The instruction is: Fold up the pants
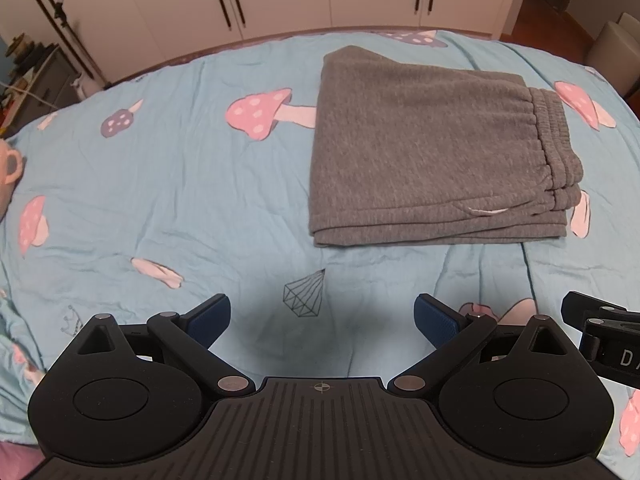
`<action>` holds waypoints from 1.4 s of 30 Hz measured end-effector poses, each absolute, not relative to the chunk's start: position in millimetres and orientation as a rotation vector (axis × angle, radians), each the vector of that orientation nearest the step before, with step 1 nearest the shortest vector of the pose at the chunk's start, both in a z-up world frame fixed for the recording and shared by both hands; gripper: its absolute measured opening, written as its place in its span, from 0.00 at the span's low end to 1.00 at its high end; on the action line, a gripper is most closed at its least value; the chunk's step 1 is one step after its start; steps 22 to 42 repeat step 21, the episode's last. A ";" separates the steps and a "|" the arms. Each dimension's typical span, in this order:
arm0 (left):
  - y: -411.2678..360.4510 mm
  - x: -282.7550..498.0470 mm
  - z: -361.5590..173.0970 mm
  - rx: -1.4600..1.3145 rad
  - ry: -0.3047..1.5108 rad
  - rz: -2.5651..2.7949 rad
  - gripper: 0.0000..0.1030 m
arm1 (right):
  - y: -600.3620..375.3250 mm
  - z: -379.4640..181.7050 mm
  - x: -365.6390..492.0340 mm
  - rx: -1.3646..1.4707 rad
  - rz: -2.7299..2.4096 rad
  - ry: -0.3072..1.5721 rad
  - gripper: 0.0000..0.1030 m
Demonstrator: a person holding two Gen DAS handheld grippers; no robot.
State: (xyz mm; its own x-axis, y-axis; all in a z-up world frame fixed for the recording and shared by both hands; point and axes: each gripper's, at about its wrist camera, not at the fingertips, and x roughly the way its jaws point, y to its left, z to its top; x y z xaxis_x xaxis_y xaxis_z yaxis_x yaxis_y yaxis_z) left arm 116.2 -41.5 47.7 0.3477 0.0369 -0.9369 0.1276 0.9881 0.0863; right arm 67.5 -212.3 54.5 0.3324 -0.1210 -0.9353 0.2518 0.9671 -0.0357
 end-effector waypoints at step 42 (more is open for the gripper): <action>-44.9 116.2 44.8 0.160 1.199 -0.068 0.98 | -215.8 50.3 68.2 0.126 -0.243 1.210 0.95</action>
